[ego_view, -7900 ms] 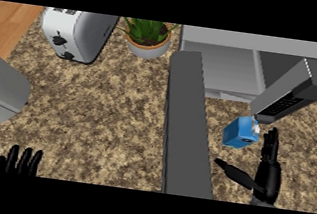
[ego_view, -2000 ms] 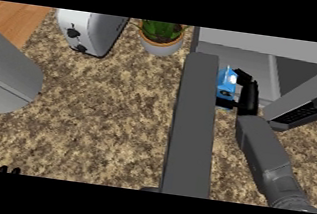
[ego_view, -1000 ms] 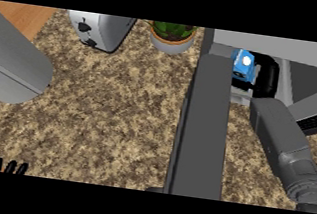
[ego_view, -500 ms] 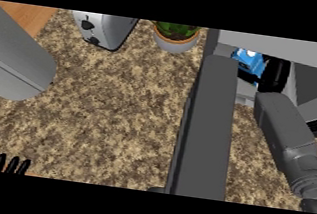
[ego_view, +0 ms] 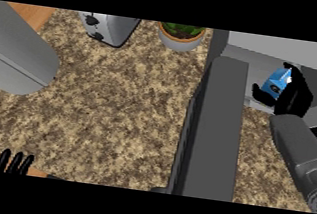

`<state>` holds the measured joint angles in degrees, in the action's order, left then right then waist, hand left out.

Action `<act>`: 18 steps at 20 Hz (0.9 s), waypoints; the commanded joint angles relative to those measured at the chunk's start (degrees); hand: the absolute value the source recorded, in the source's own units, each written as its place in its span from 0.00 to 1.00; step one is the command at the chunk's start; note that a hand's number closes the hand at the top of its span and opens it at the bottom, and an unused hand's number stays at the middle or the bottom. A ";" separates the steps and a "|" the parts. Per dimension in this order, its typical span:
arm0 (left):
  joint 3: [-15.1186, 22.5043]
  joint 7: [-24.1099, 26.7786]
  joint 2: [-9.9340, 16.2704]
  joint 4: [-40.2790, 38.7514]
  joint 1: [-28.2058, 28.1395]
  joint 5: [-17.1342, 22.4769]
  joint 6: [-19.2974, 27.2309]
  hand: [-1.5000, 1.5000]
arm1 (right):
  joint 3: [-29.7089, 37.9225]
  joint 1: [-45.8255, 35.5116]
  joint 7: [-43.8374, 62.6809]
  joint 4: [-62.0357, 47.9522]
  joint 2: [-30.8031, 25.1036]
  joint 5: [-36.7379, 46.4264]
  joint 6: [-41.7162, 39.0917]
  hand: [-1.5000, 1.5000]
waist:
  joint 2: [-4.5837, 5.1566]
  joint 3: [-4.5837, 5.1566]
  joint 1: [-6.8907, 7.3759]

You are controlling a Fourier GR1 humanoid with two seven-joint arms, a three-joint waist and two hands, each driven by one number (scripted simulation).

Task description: Pick up the milk, place it into the microwave and close the microwave

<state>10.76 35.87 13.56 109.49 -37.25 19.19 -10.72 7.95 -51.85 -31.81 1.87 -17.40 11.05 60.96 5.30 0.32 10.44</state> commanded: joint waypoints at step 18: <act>-0.91 -0.49 0.01 -1.53 3.21 -1.54 1.03 0.00 | -4.54 -7.79 -3.00 1.21 9.99 4.37 -18.31 0.00 | -1.28 -0.89 -0.72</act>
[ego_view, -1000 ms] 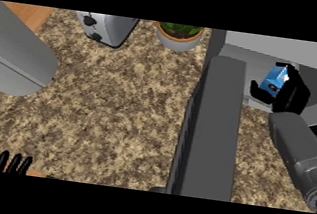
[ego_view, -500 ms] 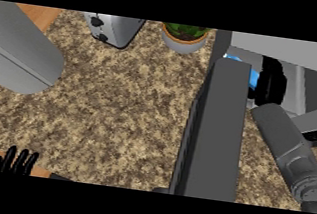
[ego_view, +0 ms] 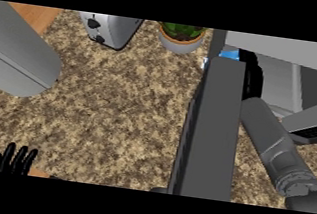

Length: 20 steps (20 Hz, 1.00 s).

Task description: Pick up the milk, place it into the microwave and close the microwave

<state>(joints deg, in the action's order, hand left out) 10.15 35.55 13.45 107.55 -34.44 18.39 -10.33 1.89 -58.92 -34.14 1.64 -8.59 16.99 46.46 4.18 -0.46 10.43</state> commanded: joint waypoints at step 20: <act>-0.85 -0.04 -0.06 1.50 -3.90 0.14 0.46 0.00 | 13.25 13.58 -21.46 6.25 1.37 -13.90 -32.25 0.00 | -2.61 0.20 -6.91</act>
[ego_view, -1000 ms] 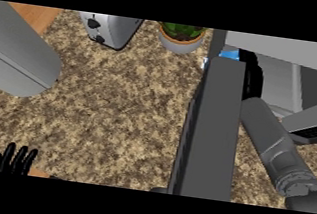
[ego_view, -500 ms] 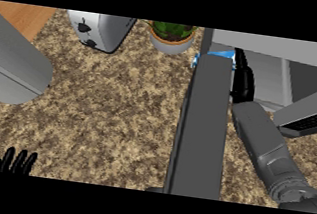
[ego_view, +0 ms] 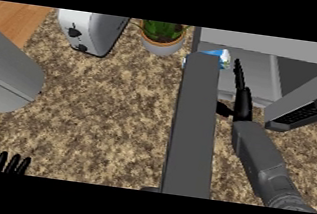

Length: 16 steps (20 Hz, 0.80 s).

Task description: Pick up the milk, place it into the microwave and close the microwave

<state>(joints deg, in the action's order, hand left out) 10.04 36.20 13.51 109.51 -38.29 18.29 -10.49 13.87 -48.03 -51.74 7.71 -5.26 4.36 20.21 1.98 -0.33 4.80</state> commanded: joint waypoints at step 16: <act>4.91 -3.39 -0.95 1.57 -2.16 -5.77 1.41 0.00 | -1.36 14.43 -12.25 1.64 -0.24 0.32 -19.06 0.00 | -1.63 0.23 -3.61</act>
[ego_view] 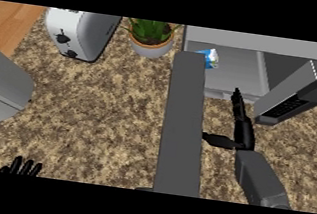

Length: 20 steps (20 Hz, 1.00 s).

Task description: Pick up the milk, place it into the microwave and close the microwave

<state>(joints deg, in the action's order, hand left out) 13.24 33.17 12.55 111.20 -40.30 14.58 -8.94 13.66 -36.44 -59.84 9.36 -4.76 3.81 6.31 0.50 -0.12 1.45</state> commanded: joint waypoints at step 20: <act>13.45 -5.80 -3.51 -14.44 16.77 -17.98 0.66 1.00 | 1.46 24.20 -2.99 17.52 -13.07 -6.26 -16.11 0.00 | -0.55 0.11 -1.89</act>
<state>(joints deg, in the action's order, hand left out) 22.66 27.94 10.93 99.06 -26.54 2.22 -10.09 13.29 -15.09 -59.71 26.04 -14.50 -0.19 -4.44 -0.11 0.02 -0.56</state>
